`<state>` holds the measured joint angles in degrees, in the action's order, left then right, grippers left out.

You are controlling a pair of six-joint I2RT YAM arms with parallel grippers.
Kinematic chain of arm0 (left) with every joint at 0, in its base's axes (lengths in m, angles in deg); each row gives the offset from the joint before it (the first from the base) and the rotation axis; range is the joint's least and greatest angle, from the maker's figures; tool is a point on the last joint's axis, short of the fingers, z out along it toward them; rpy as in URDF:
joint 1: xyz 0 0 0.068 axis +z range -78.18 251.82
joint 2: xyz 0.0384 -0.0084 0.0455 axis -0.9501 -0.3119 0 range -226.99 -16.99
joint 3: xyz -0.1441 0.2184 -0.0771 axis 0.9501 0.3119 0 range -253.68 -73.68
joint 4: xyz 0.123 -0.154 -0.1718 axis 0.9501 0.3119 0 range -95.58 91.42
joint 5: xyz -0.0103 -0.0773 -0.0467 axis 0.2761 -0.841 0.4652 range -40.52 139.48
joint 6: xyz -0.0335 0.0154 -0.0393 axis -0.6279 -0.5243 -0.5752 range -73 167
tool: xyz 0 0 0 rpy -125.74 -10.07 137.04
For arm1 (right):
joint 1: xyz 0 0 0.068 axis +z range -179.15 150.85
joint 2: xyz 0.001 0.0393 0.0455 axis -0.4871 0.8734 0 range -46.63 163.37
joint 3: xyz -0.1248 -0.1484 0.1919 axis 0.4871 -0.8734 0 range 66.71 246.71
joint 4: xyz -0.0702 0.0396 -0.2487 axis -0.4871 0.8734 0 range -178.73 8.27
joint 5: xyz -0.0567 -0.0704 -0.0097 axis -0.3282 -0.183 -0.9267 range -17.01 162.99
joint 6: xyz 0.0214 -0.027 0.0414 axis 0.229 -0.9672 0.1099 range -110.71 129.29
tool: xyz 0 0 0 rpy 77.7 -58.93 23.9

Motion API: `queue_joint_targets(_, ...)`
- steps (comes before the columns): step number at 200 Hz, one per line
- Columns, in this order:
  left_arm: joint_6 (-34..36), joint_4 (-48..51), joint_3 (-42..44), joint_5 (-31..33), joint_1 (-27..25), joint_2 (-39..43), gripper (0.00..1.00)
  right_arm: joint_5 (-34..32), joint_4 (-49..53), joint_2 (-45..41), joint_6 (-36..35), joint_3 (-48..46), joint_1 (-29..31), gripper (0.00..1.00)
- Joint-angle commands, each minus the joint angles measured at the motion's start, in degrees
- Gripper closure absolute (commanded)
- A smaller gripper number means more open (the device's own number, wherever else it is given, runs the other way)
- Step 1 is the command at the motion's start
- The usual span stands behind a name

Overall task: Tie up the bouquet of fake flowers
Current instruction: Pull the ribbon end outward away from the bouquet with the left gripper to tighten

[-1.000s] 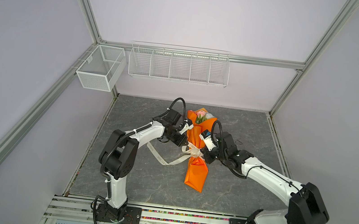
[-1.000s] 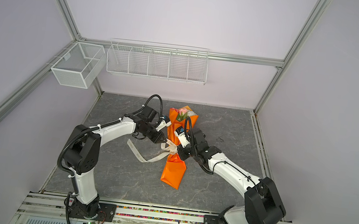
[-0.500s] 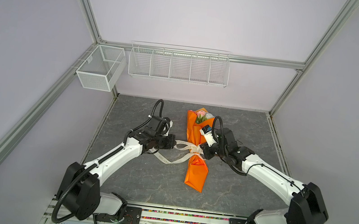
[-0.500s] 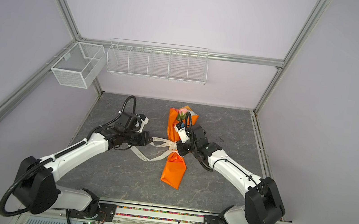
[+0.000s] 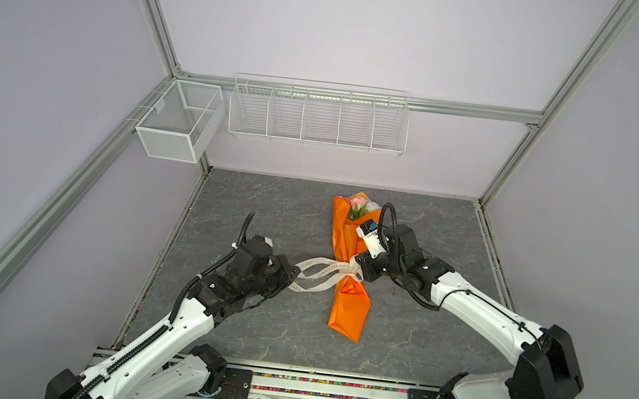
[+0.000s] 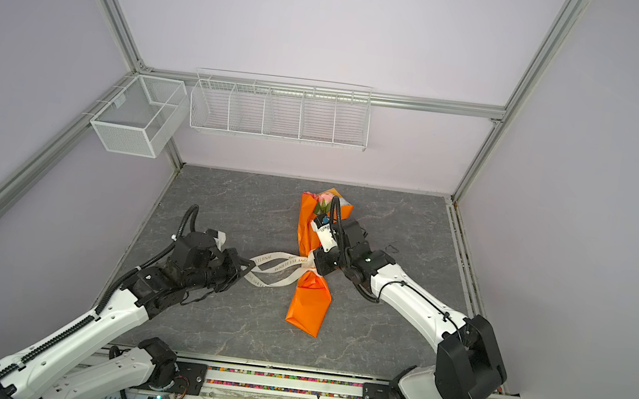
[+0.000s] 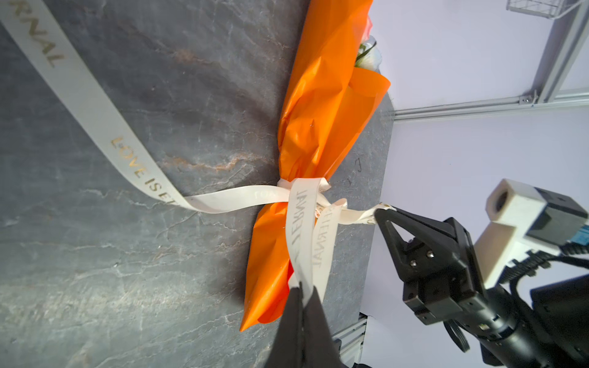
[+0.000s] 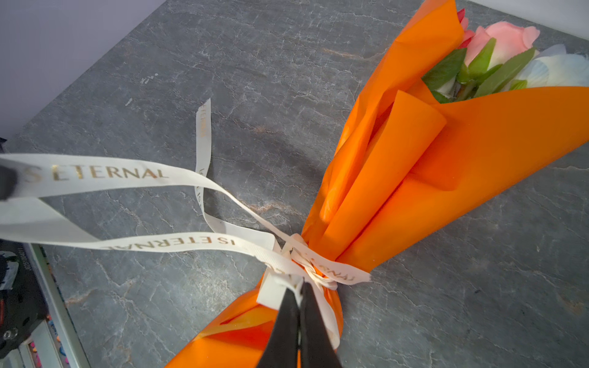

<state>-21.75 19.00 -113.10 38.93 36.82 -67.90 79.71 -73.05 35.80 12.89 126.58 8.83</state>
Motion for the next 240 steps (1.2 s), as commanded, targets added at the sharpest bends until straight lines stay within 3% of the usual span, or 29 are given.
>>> queue_joint_targets(1,-5.60,2.70,-0.49,2.40,-2.27,1.46,0.90,1.21,0.92,0.75,0.81,1.46,-0.01,0.93)
queue_joint_targets(14,-5.99,4.82,-1.78,4.41,-3.70,2.65,0.81,0.90,1.15,0.73,0.89,1.65,0.04,0.93)
queue_joint_targets(66,-4.07,11.78,-7.68,4.00,-6.09,4.16,0.78,0.88,0.93,0.63,0.40,1.47,0.06,0.93)
queue_joint_targets(76,-2.53,13.01,-9.29,3.04,-6.83,3.28,0.78,0.85,0.80,0.64,0.44,1.38,0.00,0.93)
queue_joint_targets(88,-0.07,14.90,-11.38,0.56,-7.10,1.31,0.67,0.99,0.67,0.69,0.36,1.34,0.01,0.93)
queue_joint_targets(113,6.12,19.91,-15.69,0.11,-7.54,-1.94,0.62,1.10,0.58,0.53,0.20,1.30,0.06,0.93)
queue_joint_targets(141,20.73,13.74,-15.93,3.06,-7.54,-2.82,0.60,1.28,0.49,0.27,-0.26,1.12,0.06,0.93)
queue_joint_targets(173,47.09,-4.73,-12.20,-6.60,-7.54,-9.20,0.58,1.97,0.26,0.61,0.62,1.20,-0.18,0.93)
queue_joint_targets(196,55.35,-9.70,-14.16,-6.12,-7.37,-17.03,0.55,3.68,0.67,0.89,1.36,1.38,-1.03,0.93)
queue_joint_targets(208,54.07,-6.04,-17.42,1.95,-6.77,-21.78,0.55,3.20,0.91,0.77,1.74,1.06,-1.37,0.93)
queue_joint_targets(217,54.48,-3.21,-19.46,4.15,-4.80,-25.29,0.55,2.78,0.93,0.63,2.03,0.67,-1.71,0.93)
queue_joint_targets(228,49.52,2.67,-22.24,9.46,-1.18,-29.23,0.52,2.69,0.93,0.49,2.25,0.25,-2.09,0.93)
queue_joint_targets(240,45.68,8.08,-24.45,8.77,3.94,-33.15,0.52,2.68,0.84,0.27,2.29,-0.27,-2.18,0.93)
